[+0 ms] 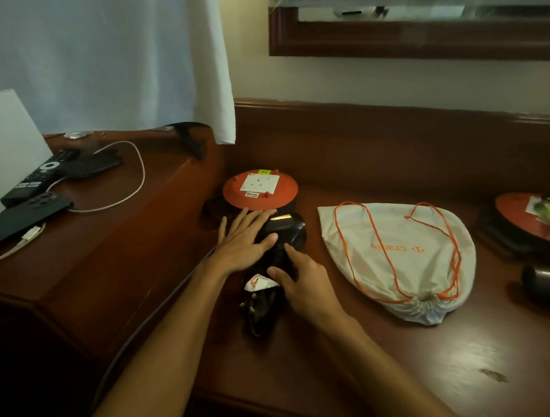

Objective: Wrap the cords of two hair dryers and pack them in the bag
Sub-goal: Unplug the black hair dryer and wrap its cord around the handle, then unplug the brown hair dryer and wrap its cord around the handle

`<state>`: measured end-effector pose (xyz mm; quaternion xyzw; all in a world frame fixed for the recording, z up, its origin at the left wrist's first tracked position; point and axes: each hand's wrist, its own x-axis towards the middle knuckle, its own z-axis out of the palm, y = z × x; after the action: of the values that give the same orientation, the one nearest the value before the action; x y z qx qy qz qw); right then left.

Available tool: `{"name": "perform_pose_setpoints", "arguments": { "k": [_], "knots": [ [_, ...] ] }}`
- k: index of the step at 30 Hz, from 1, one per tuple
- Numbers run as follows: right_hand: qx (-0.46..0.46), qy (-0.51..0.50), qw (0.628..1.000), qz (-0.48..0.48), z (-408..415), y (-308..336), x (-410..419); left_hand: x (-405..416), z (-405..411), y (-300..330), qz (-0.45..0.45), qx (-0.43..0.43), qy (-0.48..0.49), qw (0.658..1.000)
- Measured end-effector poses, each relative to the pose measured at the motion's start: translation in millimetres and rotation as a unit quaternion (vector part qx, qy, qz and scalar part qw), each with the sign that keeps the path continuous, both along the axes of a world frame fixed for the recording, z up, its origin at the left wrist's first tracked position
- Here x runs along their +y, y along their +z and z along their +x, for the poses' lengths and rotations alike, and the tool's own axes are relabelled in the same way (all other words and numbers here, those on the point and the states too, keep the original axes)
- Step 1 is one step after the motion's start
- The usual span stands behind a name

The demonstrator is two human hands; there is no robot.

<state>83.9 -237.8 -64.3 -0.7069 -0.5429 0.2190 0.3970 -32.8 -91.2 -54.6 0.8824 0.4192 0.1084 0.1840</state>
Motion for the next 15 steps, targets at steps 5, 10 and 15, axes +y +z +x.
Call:
{"name": "perform_pose_setpoints", "arguments": {
  "k": [5,10,15],
  "knots": [
    [0.009,0.032,0.998,-0.056,13.8,14.8,-1.5,-3.7,9.3,22.3,0.044,0.111,0.018,0.993],
    [-0.069,-0.111,0.984,0.124,84.9,28.9,-40.6,-86.5,66.4,52.8,0.124,-0.051,0.047,0.990],
    [-0.153,-0.283,0.947,-0.011,181.3,9.3,-95.5,-151.6,143.8,6.5,-0.036,0.022,-0.045,0.998]
  ]
}}
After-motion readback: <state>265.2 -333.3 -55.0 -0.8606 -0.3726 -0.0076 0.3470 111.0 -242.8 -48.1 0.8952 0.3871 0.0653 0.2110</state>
